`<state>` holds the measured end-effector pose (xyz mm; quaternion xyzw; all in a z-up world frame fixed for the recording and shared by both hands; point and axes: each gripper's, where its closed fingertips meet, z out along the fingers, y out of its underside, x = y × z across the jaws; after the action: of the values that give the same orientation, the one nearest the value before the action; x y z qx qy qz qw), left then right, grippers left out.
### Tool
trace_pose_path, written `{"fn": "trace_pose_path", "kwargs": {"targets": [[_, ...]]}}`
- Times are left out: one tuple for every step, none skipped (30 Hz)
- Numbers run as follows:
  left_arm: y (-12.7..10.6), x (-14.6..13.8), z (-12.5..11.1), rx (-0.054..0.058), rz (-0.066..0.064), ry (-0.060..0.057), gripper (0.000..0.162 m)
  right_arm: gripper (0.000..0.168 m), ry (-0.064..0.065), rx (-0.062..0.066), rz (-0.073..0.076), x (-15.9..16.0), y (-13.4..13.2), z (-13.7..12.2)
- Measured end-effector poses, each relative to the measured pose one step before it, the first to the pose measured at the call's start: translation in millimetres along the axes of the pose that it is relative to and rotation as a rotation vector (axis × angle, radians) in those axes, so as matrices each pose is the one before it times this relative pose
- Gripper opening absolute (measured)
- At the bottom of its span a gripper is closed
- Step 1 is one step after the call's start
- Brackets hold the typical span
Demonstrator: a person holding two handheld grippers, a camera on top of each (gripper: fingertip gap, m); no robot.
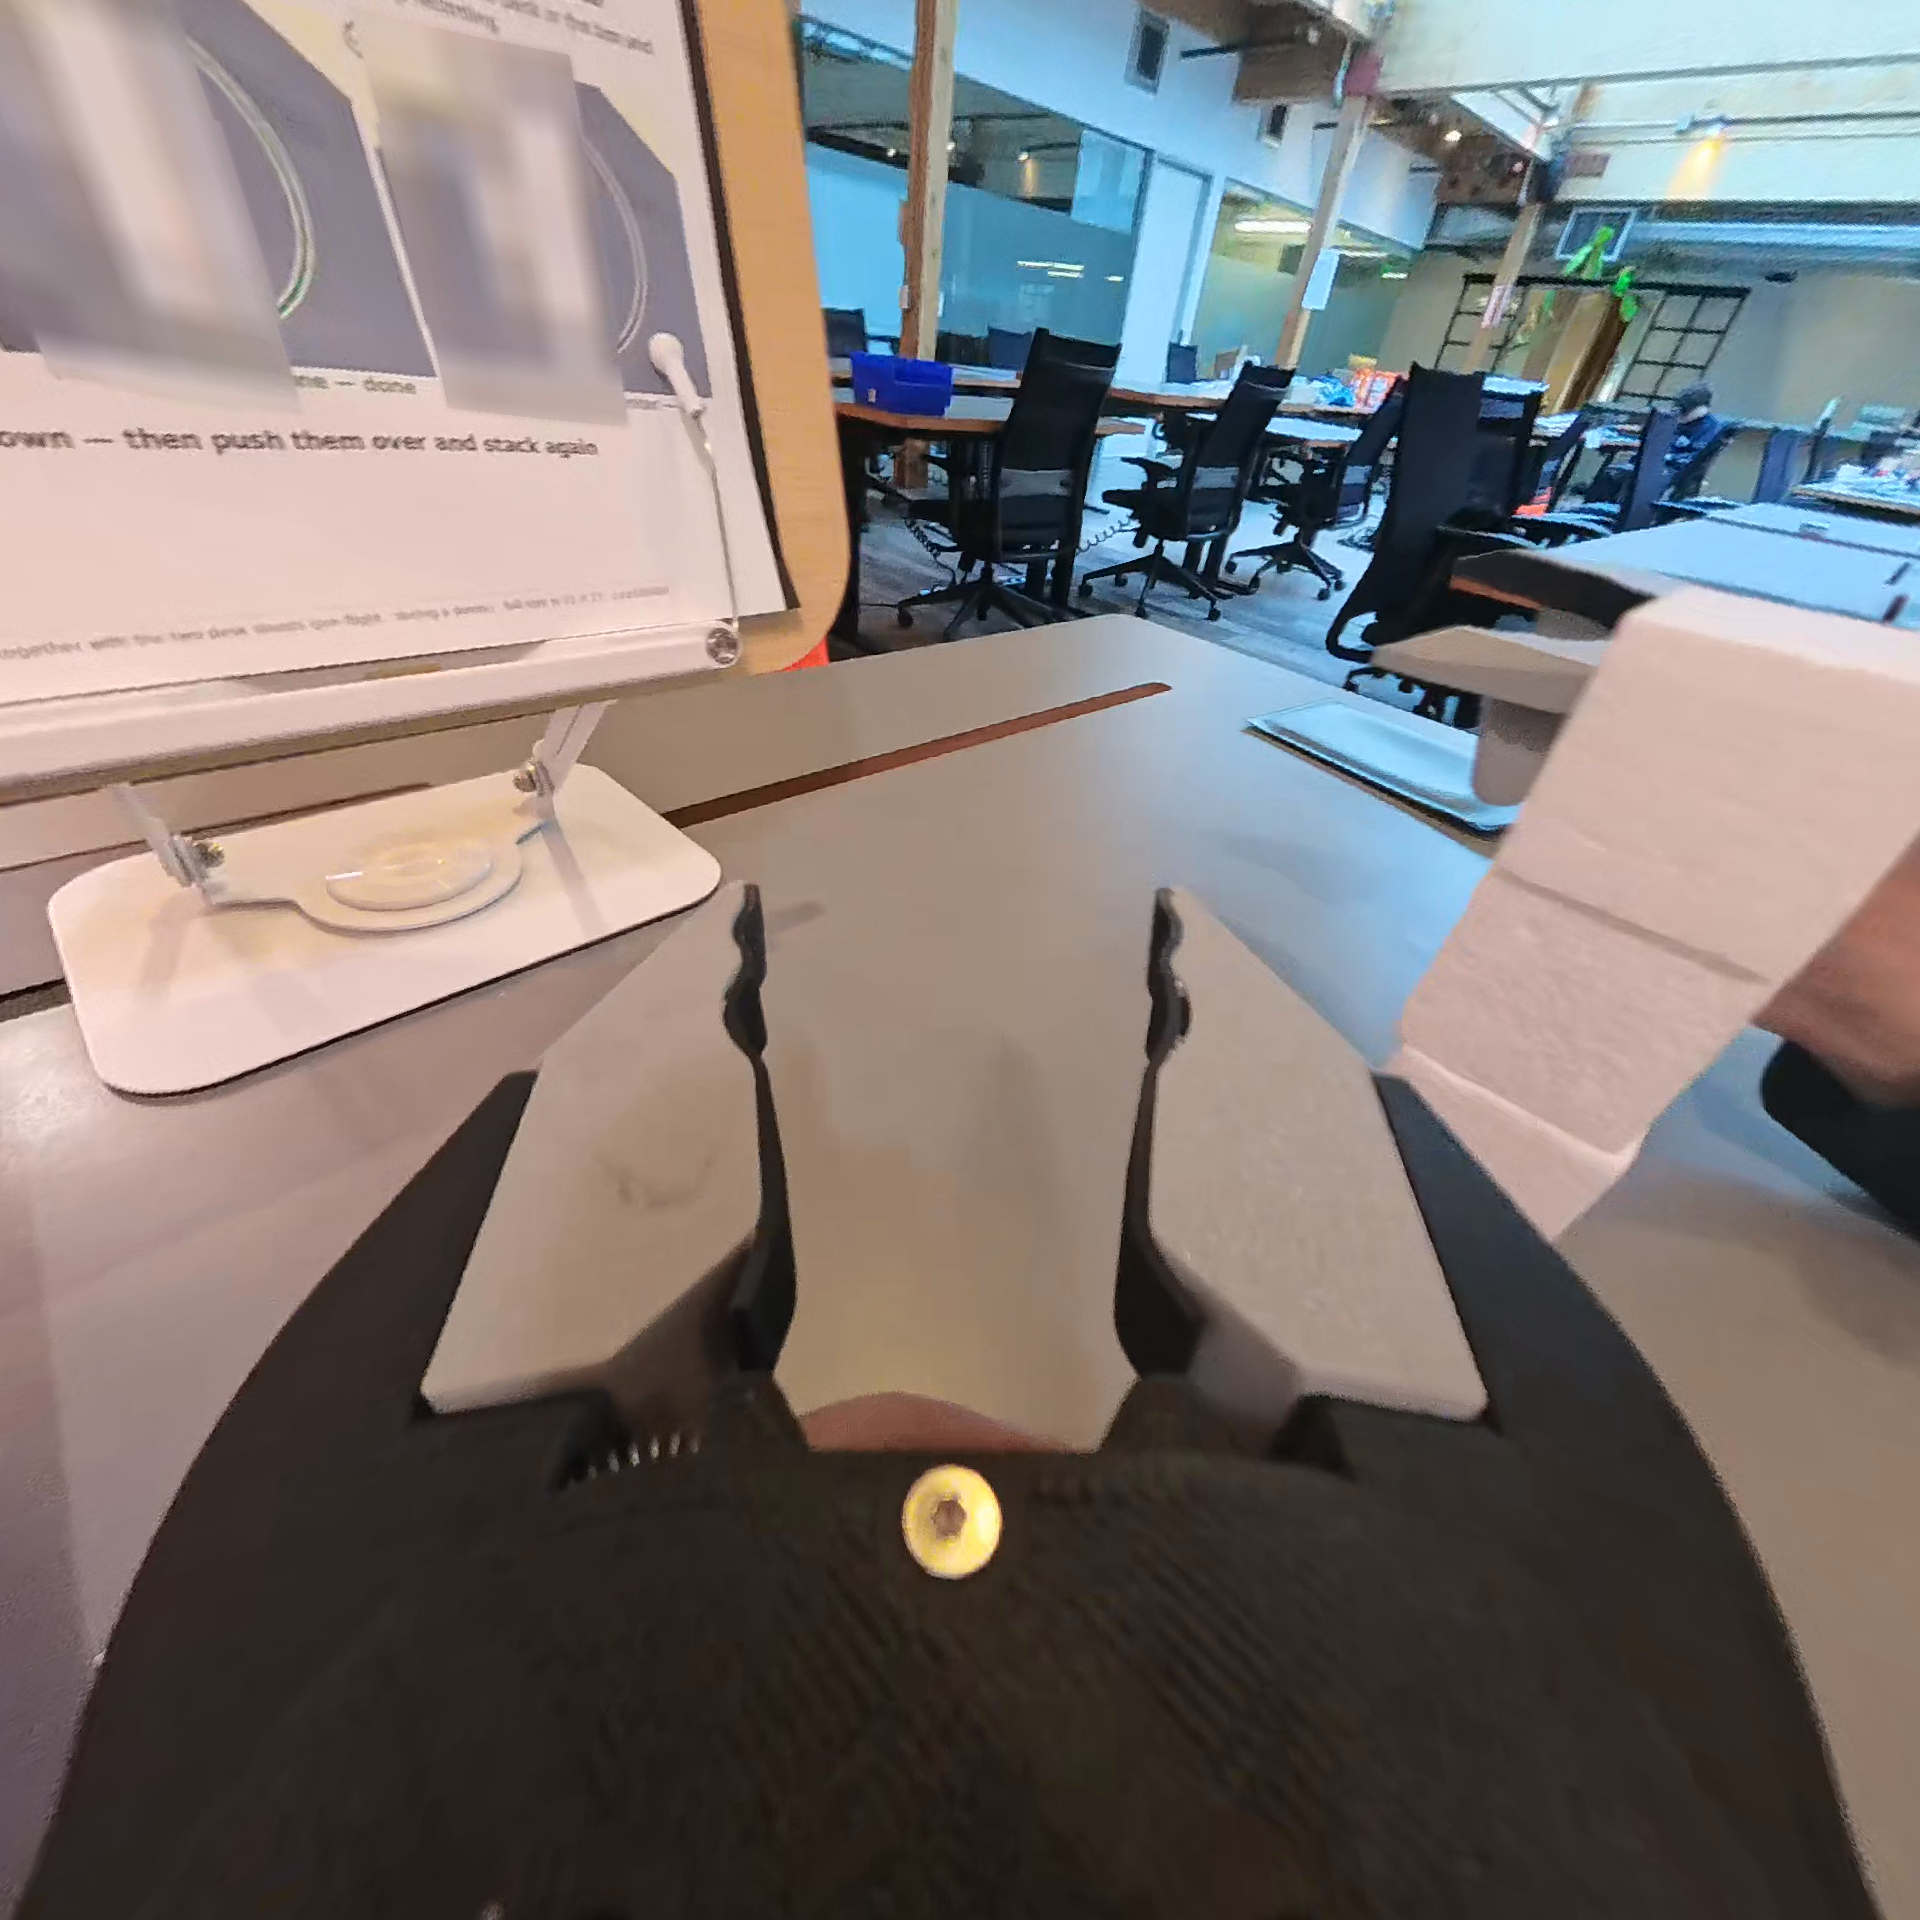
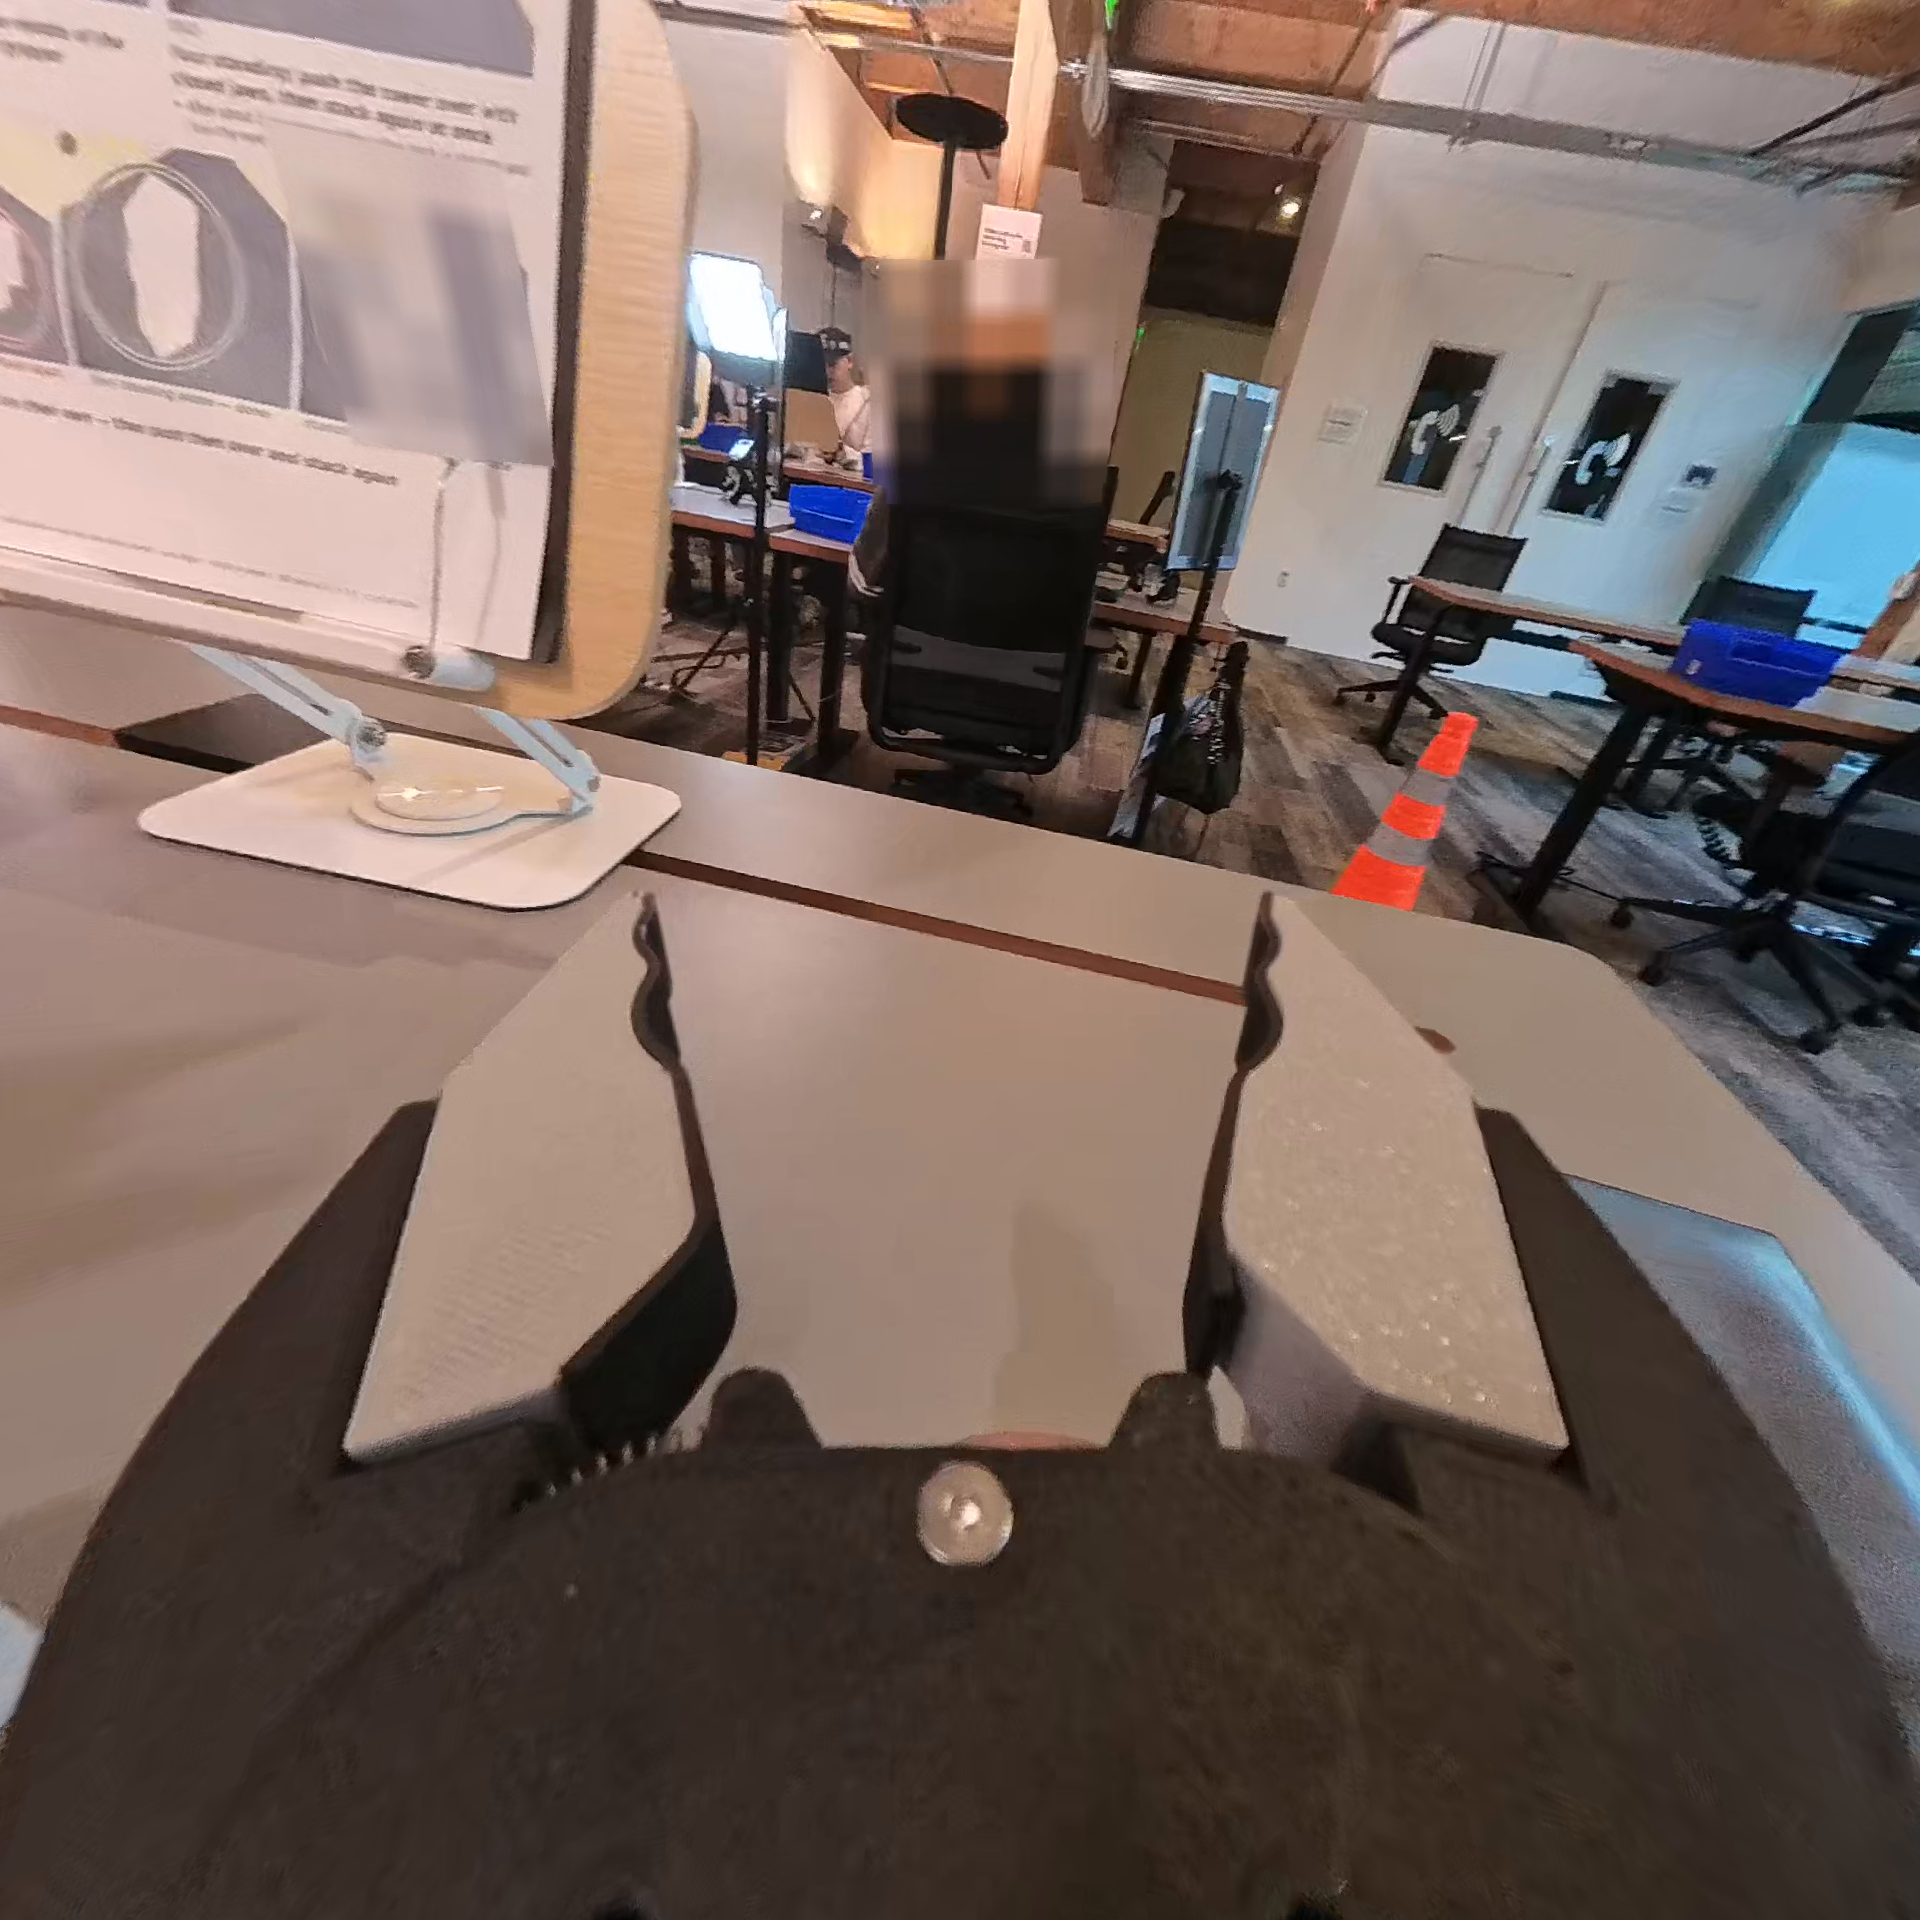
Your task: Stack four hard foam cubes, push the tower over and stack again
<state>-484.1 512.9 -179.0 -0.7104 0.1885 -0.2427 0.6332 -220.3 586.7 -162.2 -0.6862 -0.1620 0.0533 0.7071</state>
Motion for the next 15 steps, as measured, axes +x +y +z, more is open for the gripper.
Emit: {"fn": "trace_pose_path", "kwargs": {"targets": [[0.30, 4.75, -0.81, 0.0071, 0.0118, 0.0150, 0.075, 0.109, -0.0151, -0.0069, -0.0022, -4.69, 1.55, 0.21], [-0.31, 6.41, -1.61, 0.0104, 0.0103, 0.0239, 0.074, 0.110, -0.0139, -0.0059, -0.0016, -4.44, 1.52, 0.40], [-1.09, 6.77, -2.68, 0.0178, 0.0123, 0.0259, 0.068, 0.110, -0.0141, -0.0060, -0.0046, -4.55, 1.47, 0.43], [-1.55, 4.90, -3.60, 0.0272, 0.0105, 0.0171, 0.059, 0.110, -0.0135, -0.0070, -0.0073, -4.33, 1.59, 0.54], [-2.47, 2.61, -3.70, 0.0307, -0.0005, 0.0084, 0.053, 0.110, -0.0126, -0.0073, -0.0083, -4.19, 1.79, 0.47], [-2.41, 2.41, -3.13, 0.0261, -0.0105, 0.0148, 0.049, 0.110, -0.0126, -0.0074, -0.0089, -4.23, 1.86, 0.33], [-0.77, 2.43, -2.13, 0.0170, -0.0142, 0.0198, 0.045, 0.110, -0.0101, -0.0090, -0.0095, -3.94, 2.35, 0.18], [2.05, 0.69, -0.86, 0.0000, -0.0159, 0.0112, 0.044, 0.110, -0.0069, -0.0060, -0.0113, -3.46, 2.09, 0.05], [4.73, -0.06, 0.20, -0.0182, -0.0070, 0.0039, 0.038, 0.110, -0.0060, -0.0054, -0.0150, -3.11, 1.87, 0.02], [5.09, 0.84, 0.57, -0.0239, 0.0147, 0.0044, 0.028, 0.110, 0.0000, -0.0075, -0.0176, -1.83, 1.95, -0.10], [3.62, 1.32, 0.55, -0.0177, 0.0312, 0.0010, 0.022, 0.110, 0.0024, -0.0073, -0.0180, -0.98, 2.11, -0.31], [2.65, 0.62, 0.86, -0.0124, 0.0323, -0.0073, 0.017, 0.110, -0.0025, -0.0105, -0.0156, -1.33, 2.87, -0.65], [2.68, 0.62, 1.14, -0.0144, 0.0252, -0.0083, 0.011, 0.108, -0.0125, -0.0168, -0.0112, -2.42, 4.07, -0.71], [3.24, 0.60, 1.58, -0.0193, 0.0157, -0.0061, 0.006, 0.104, -0.0250, -0.0244, -0.0072, -3.61, 4.99, -0.97], [4.17, 0.14, 2.08, -0.0255, 0.0076, -0.0074, 0.006, 0.097, -0.0322, -0.0275, -0.0062, -4.35, 5.59, -1.10]]}}
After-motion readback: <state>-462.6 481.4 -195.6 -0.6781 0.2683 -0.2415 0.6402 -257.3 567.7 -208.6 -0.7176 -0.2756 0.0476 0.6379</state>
